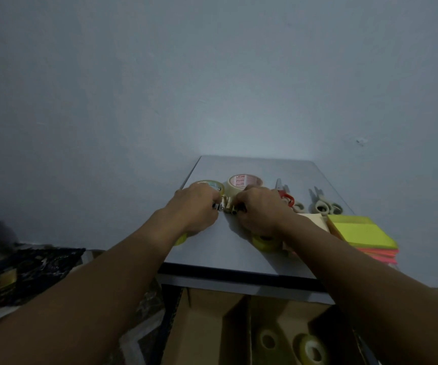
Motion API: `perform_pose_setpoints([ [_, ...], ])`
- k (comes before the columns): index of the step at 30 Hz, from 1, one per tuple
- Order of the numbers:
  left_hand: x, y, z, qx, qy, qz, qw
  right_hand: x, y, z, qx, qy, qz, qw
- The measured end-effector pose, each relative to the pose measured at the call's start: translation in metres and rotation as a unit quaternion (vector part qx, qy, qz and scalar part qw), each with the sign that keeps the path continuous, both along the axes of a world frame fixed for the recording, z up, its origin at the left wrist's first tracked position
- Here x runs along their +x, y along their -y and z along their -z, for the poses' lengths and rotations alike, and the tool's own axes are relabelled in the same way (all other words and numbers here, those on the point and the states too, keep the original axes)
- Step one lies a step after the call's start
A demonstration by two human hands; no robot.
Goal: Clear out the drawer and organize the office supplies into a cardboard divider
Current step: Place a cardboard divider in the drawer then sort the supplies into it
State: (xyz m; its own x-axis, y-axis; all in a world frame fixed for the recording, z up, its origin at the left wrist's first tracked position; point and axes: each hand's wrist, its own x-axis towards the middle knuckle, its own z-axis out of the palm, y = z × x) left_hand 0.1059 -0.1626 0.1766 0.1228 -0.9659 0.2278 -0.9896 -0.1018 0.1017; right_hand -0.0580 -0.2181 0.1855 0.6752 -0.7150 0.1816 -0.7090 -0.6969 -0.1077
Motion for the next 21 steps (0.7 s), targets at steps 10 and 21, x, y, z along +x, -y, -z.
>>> perform_pose_setpoints([
  [10,-0.0025,0.0013,0.0044,-0.031,-0.013,0.005,0.999,0.0056,-0.0044,0.0031,-0.003,0.016,-0.019,1.0],
  [21,-0.0001,-0.0014,0.007,-0.023,-0.008,0.021,0.999,0.0047,-0.0049,0.0008,0.012,0.034,-0.039,0.999],
])
